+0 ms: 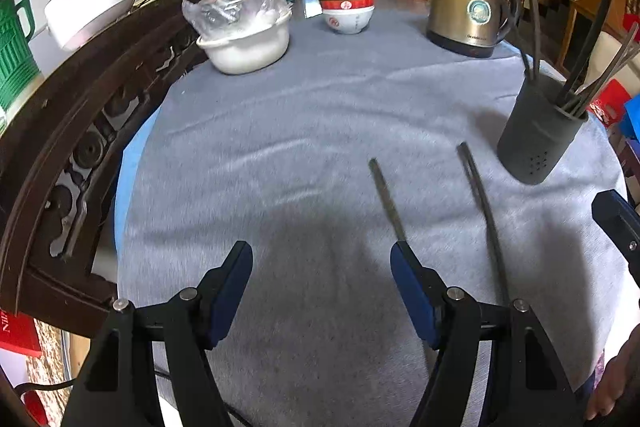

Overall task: Organize utensils
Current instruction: 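Move both open tools back over the two chopsticks on the cloth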

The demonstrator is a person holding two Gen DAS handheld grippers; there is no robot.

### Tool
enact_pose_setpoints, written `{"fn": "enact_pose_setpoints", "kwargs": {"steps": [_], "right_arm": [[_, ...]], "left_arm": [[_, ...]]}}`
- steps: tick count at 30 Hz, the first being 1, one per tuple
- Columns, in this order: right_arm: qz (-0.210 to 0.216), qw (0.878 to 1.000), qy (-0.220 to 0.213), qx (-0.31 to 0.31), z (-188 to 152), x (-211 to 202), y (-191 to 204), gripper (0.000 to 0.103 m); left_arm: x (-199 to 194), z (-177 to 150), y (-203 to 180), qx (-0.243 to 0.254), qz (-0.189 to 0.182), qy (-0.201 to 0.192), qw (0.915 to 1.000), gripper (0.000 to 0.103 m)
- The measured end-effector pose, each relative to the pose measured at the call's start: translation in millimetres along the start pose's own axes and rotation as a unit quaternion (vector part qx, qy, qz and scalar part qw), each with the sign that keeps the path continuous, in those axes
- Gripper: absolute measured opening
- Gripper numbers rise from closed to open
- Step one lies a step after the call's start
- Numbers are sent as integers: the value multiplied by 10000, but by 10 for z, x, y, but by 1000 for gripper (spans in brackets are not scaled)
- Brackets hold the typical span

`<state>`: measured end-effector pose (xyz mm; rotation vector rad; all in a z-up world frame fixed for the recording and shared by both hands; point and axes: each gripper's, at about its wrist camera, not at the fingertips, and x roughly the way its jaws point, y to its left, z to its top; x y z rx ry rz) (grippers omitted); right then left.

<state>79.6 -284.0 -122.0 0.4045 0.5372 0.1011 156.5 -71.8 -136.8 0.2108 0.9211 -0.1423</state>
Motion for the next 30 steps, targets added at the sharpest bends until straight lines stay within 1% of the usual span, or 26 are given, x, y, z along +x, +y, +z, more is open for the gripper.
{"fn": "enact_pose_setpoints", "kwargs": {"steps": [3, 6, 8, 11, 13, 17, 19, 23, 30], "right_arm": [[169, 9998, 54, 51, -94, 124, -53, 70], [329, 9993, -10, 176, -144, 210, -152, 70], [383, 9989, -39, 283, -176, 264, -233, 70], [442, 9981, -91, 417, -205, 286, -324, 70], [509, 9978, -159, 391, -207, 268, -327, 70], [425, 9988, -239, 6, -240, 239, -198, 70], [393, 9987, -306, -68, -248, 218, -172, 70], [314, 9989, -302, 144, -246, 218, -255, 70], [191, 9992, -275, 235, -247, 223, -298, 70]], "left_arm": [[-1, -64, 26, -80, -70, -90, 9999, 72], [-39, -115, 31, -105, -55, -293, 9995, 72], [-48, -130, 32, -125, -48, -343, 9993, 72], [-48, -148, 16, -152, 18, -407, 9991, 72], [-36, -159, -5, -175, 36, -437, 9989, 72], [20, -177, -71, -232, 84, -373, 9990, 72], [27, -185, -94, -256, 94, -379, 9989, 72], [25, -202, -119, -287, 237, -436, 9984, 72], [82, -185, 3, -530, 338, -331, 9975, 72]]}}
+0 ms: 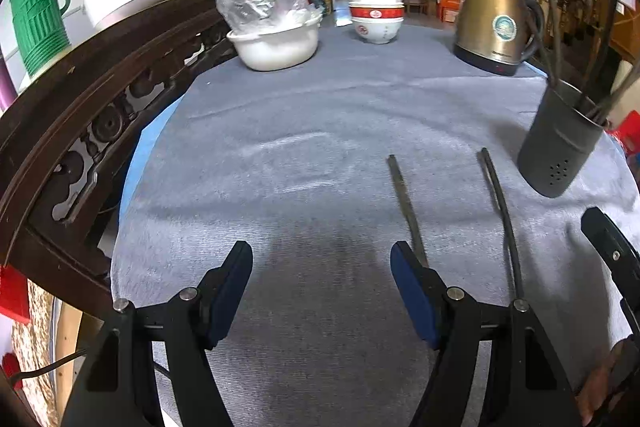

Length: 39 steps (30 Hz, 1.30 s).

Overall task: Organize utensils
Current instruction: 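Move both open tools back over the two chopsticks on the cloth, then close the right tool on one brown chopstick on the cloth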

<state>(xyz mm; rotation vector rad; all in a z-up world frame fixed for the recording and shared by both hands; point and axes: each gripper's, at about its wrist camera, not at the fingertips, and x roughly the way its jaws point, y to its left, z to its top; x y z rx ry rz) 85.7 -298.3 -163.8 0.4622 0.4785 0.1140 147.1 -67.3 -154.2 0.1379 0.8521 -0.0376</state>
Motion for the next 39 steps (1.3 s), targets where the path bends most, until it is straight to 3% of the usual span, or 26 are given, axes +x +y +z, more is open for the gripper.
{"fn": "enact_pose_setpoints", "kwargs": {"steps": [18, 31, 33, 37, 39], "right_arm": [[-268, 9990, 323, 140, -10, 113, -45, 70], [-526, 9956, 545, -558, 120, 199, 322, 70], [-512, 9949, 640, -585, 151, 231, 377, 66], [-513, 9917, 885, -776, 183, 306, 503, 41], [-501, 9899, 1048, -808, 181, 353, 541, 39]], "left_arm": [[-144, -33, 300, -248, -29, 65, 9997, 72], [-48, -47, 326, -53, -416, 146, 9990, 72], [-13, -55, 315, 5, -523, 297, 9982, 72], [41, -35, 269, 143, -689, 567, 9959, 72], [43, -7, 264, 135, -821, 660, 9943, 72]]}}
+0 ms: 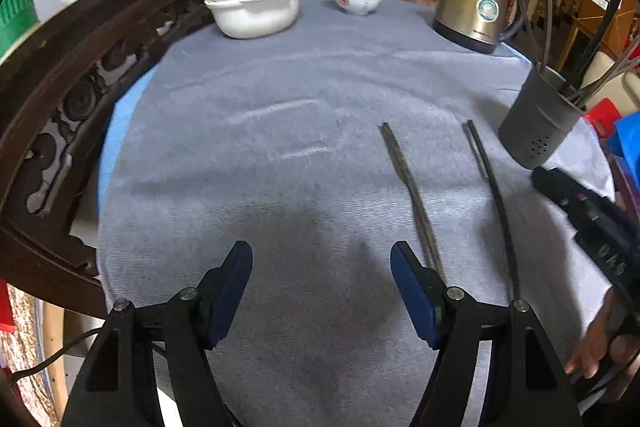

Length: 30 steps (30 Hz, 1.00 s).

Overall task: Organize utensils
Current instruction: 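Close the right tool on one brown chopstick on the cloth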

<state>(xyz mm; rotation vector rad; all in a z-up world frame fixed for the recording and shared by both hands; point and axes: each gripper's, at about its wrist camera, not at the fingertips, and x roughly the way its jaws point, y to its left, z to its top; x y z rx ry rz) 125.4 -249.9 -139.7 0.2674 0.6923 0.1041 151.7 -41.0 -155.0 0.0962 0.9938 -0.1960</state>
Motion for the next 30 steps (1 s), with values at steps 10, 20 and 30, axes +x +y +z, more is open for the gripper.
{"fn": "enact_pose_setpoints", "kwargs": {"steps": [10, 20, 30], "right_arm": [[364, 9967, 715, 95, -81, 202, 47, 25], [444, 9927, 1098, 219, -165, 330, 32, 11], [682, 9893, 1153, 580, -217, 335, -115, 9]], "left_arm": [[123, 73, -100, -94, -745, 646, 9951, 55], [268, 95, -307, -87, -1207, 1056, 9870, 51], [481, 72, -403, -145, -1380, 1345, 9812, 15]]}}
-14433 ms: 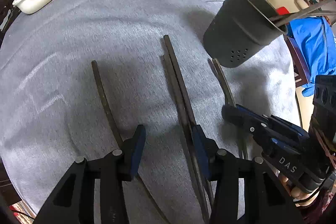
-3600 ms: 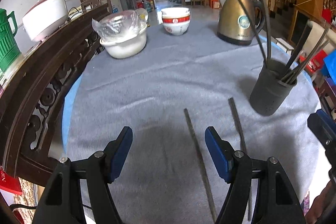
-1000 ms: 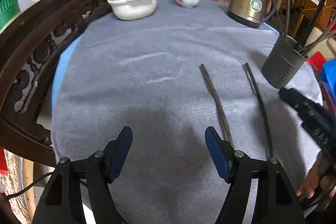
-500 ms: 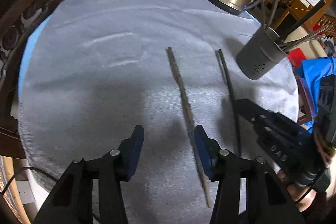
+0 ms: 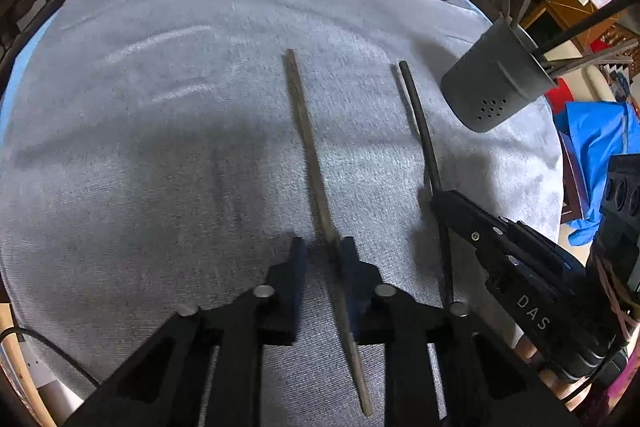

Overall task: Organize utensils
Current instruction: 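Close the right tool on one brown chopstick on the cloth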

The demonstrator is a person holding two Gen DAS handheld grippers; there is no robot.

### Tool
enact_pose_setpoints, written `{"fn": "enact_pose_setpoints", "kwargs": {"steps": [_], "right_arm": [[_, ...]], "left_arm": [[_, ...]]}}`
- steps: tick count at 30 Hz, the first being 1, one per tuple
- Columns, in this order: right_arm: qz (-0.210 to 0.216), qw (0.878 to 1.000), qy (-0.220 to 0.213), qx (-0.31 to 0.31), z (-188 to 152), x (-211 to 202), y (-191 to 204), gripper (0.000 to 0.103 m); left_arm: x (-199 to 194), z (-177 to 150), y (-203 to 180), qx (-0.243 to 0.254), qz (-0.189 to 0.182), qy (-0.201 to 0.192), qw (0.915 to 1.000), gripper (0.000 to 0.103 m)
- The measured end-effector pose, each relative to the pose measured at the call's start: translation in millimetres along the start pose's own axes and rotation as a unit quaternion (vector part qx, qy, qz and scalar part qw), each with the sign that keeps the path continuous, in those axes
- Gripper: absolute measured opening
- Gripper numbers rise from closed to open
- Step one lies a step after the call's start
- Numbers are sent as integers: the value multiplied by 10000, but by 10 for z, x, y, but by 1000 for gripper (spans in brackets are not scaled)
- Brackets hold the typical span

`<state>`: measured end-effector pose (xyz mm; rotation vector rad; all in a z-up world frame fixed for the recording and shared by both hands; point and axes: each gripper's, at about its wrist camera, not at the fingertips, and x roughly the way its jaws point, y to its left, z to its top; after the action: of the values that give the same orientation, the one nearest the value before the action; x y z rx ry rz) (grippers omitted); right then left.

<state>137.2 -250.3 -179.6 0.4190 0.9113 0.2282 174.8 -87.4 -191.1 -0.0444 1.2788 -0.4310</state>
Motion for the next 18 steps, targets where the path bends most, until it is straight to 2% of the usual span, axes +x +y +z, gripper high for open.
{"fn": "enact_pose_setpoints", "kwargs": {"steps": [3, 7, 18], "right_arm": [[101, 9999, 20, 91, -12, 0, -32, 9], [178, 9996, 70, 183, -38, 13, -59, 9], [466, 9978, 193, 431, -86, -6, -88, 9]], "left_arm": [[2, 0, 14, -26, -41, 5, 10000, 10], [-39, -35, 78, -63, -118, 43, 9999, 9], [-209, -175, 284, 295, -297, 162, 9990, 9]]}}
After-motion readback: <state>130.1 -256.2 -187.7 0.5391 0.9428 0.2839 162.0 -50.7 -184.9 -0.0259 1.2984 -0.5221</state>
